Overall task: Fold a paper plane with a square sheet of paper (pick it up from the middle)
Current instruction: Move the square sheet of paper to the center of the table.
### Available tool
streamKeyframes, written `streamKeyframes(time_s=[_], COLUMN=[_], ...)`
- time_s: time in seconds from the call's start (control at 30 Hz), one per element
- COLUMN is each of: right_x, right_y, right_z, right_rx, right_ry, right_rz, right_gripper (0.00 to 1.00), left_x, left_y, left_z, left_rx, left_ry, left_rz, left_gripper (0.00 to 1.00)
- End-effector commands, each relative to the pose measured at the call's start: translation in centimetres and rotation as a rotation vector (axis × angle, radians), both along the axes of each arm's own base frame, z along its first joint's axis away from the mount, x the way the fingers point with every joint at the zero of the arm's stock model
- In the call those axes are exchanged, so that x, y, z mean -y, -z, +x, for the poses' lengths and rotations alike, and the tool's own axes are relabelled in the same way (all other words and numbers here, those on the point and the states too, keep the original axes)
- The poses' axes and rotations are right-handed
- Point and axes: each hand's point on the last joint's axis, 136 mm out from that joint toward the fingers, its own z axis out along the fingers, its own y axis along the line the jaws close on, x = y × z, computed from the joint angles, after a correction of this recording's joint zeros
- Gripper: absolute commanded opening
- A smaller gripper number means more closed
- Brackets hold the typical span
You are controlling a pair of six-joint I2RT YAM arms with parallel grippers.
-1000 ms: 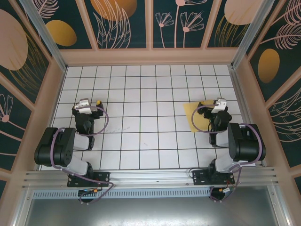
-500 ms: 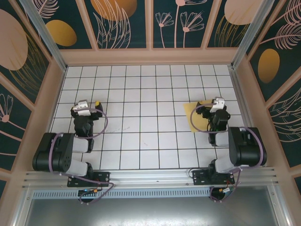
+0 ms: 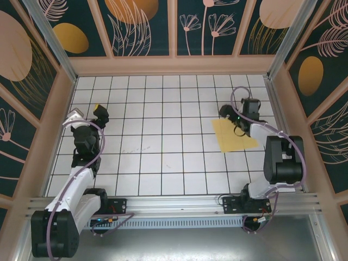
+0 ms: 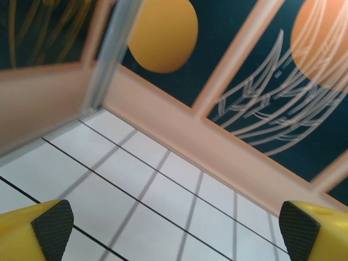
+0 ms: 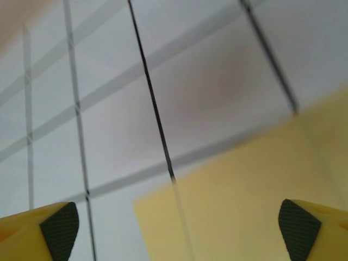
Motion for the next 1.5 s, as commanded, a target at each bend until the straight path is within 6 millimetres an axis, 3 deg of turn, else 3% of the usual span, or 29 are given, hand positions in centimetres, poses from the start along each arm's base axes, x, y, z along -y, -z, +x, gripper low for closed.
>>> streamKeyframes(time_s=[0.0,0.23,0.4,0.5,0.63,0.73,0.8,0.87,0.97,1.03,1.17,1.33,1.47], right_x=[-2.3,-2.7,-6.1,-9.1,-12.9,-15.9,-16.7,-16.4,-13.7,-11.4,-9.3,-8.9,-9.2], right_y=[2.0,5.7,6.7,6.8,6.3,3.8,2.0,0.2,-0.8,-0.1,2.0,4.1,6.2], right_z=[-2.1,-3.1,-3.7,-4.1,-3.9,-3.0,-2.4,-1.9,-1.3,-1.3,-1.9,-3.7,-5.8], right_rx=[-0.119,-0.262,-0.304,-0.311,-0.303,-0.249,-0.218,-0.180,-0.132,-0.140,-0.193,-0.250,-0.324], right_ry=[-0.038,0.018,0.039,0.086,0.121,0.041,-0.012,-0.043,-0.059,-0.059,-0.095,-0.076,0.050], right_rz=[0.094,-0.004,0.066,0.136,0.220,0.290,0.279,0.241,0.114,0.025,0.038,0.065,0.133], right_gripper=[0.94,0.93,0.92,0.91,0.92,0.91,0.91,0.91,0.91,0.90,0.83,0.83,0.83], left_x=[3.4,7.7,9.3,10.3,12.0,13.4,14.1,14.6,15.2,15.7,16.4,17.0,17.5], left_y=[2.7,4.6,5.5,5.7,6.2,6.5,6.5,6.6,6.5,6.5,6.8,7.0,7.4], left_z=[0.1,1.2,1.0,0.7,0.5,0.3,0.2,-0.1,-0.4,-0.6,-0.9,-1.1,-1.2], left_rx=[-0.088,-0.175,-0.205,-0.214,-0.238,-0.251,-0.255,-0.262,-0.257,-0.260,-0.270,-0.279,-0.287], left_ry=[0.185,0.425,0.507,0.536,0.575,0.610,0.634,0.648,0.665,0.678,0.690,0.707,0.712], left_rz=[-0.119,-0.208,-0.241,-0.240,-0.223,-0.221,-0.219,-0.218,-0.217,-0.218,-0.216,-0.219,-0.227], left_gripper=[0.99,0.99,0.99,0.99,0.99,0.99,0.99,0.99,0.99,0.99,0.99,0.99,0.99])
